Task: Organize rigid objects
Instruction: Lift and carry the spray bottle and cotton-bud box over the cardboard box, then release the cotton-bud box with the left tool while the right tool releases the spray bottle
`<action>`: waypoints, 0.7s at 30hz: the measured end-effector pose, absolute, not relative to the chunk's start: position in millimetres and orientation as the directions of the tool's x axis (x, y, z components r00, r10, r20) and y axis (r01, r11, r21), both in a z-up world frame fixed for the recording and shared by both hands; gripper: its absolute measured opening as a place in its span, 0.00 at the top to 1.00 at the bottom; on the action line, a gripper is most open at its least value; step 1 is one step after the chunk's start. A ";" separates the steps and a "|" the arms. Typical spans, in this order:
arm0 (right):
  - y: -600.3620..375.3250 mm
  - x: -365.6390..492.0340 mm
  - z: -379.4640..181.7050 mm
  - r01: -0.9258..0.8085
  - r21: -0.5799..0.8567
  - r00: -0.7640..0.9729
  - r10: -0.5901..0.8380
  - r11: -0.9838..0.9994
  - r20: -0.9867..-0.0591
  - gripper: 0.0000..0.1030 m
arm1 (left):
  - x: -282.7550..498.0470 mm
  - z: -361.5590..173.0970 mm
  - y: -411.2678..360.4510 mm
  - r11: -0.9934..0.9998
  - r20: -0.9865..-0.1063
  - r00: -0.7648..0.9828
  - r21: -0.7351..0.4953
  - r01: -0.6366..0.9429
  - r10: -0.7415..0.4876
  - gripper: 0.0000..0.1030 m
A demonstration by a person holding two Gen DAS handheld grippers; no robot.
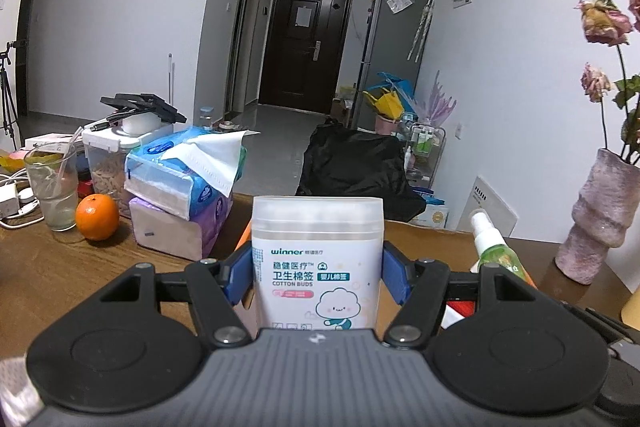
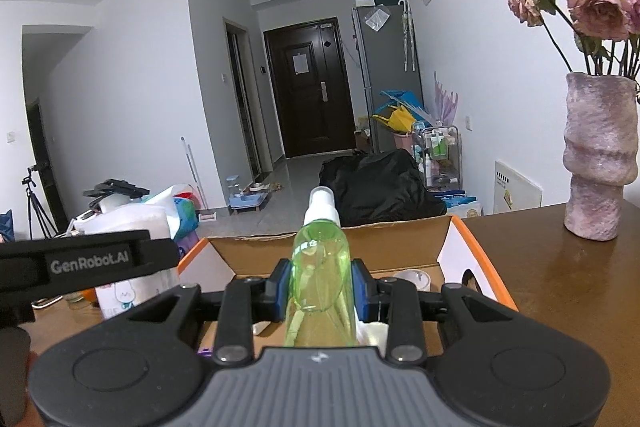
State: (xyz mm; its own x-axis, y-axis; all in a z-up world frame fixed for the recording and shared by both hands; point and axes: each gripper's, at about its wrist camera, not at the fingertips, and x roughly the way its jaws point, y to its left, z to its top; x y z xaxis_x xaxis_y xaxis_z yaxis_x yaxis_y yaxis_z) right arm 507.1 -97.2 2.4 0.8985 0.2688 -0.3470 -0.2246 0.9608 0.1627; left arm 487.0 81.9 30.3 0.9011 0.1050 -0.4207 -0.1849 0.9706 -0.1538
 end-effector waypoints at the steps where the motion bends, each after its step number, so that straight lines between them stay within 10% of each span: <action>1: -96.0 509.8 1.7 -0.224 0.161 0.898 0.268 0.961 -0.349 0.71 | 490.4 29.8 81.9 0.971 -0.422 0.900 -0.153 -0.185 0.106 0.36; 21: -77.4 547.2 -13.6 -0.214 0.099 0.888 0.236 0.972 -0.395 0.71 | 536.8 13.4 77.3 0.981 -0.425 0.893 -0.045 -0.186 0.150 0.36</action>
